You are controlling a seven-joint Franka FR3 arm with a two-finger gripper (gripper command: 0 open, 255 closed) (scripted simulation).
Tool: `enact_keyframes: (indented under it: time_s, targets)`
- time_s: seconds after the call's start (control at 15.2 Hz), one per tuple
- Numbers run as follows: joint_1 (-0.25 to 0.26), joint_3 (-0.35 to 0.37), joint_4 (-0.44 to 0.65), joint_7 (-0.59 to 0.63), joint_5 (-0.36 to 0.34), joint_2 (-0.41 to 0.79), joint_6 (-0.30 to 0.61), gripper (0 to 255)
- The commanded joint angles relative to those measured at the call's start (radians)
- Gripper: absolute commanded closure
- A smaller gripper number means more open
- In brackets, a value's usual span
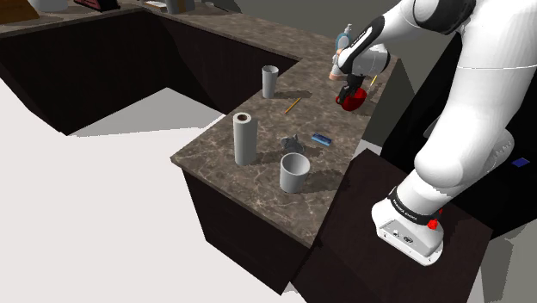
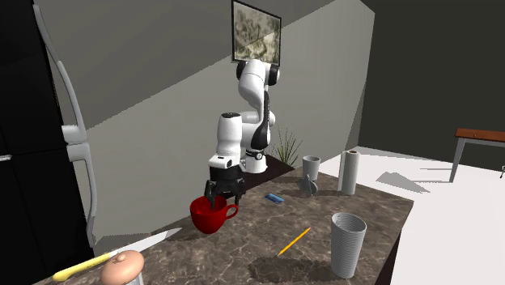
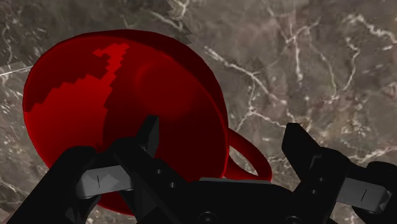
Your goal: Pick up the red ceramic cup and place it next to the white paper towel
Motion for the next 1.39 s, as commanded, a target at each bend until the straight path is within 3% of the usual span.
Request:
enact_keyframes:
  time_s: [0.0, 0.26, 0.33, 0.92, 1.32]
  targets:
    - [-0.001, 0.001, 0.000, -0.001, 0.002, 0.002, 0.002, 0]
    - [-0.001, 0.001, 0.000, -0.001, 0.002, 0.002, 0.002, 0]
    - [-0.001, 0.001, 0.000, -0.001, 0.002, 0.002, 0.002, 255]
    - [-0.001, 0.001, 0.000, -0.001, 0.002, 0.002, 0.002, 255]
    - [0.020, -0.026, 0.005, 0.024, -0.039, -0.061, -0.062, 255]
